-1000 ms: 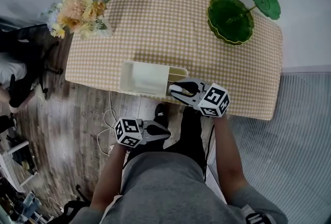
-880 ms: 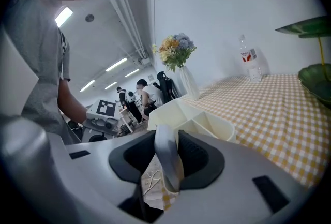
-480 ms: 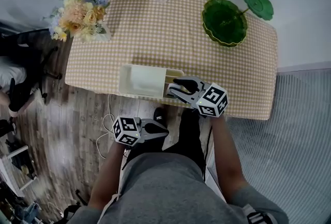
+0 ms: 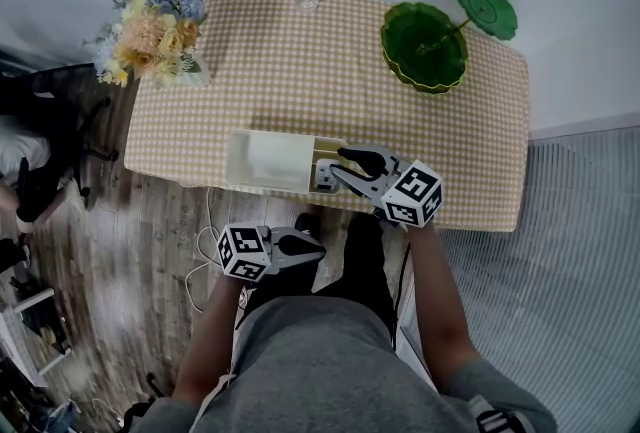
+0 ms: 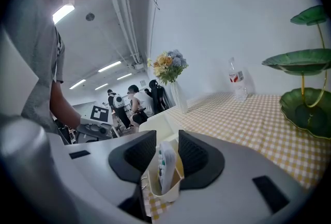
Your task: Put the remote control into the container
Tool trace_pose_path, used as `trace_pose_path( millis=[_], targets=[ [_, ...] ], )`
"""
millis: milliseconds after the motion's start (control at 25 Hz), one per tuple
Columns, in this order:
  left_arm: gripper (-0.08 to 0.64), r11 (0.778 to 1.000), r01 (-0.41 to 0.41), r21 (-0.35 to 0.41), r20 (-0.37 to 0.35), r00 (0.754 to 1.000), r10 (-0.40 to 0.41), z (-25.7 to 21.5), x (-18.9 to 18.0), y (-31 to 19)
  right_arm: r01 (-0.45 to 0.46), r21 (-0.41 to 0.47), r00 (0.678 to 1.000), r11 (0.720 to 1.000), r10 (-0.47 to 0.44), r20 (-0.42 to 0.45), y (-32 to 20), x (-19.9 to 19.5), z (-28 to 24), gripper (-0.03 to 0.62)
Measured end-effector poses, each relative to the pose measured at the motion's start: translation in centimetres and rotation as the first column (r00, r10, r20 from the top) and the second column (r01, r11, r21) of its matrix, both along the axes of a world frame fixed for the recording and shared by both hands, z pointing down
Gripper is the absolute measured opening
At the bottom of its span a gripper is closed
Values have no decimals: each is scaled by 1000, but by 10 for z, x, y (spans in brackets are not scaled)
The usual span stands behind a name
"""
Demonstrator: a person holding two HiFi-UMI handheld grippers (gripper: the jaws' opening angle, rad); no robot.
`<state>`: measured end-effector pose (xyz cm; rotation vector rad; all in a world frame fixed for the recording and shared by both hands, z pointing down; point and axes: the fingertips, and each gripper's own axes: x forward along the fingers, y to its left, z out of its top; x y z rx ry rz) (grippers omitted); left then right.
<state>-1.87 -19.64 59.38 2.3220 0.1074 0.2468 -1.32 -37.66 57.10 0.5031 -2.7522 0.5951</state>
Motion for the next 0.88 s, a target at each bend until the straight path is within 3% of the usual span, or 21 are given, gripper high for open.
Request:
trace_pose_path(
  millis=[200, 480, 880],
  targets=[
    [0, 997, 63, 44, -1, 998, -63, -5, -4, -21, -16, 1, 1000, 1000, 16, -10, 13, 9, -5, 123],
    [0, 987, 129, 94, -5, 992, -129, -12, -10, -47, -15, -74, 1000, 997, 13, -16, 50, 20, 10, 106],
    [0, 982, 159, 101, 13, 987, -161, -2, -14, -56, 44, -170, 999, 984, -47, -12, 105, 10, 31, 21]
  ],
)
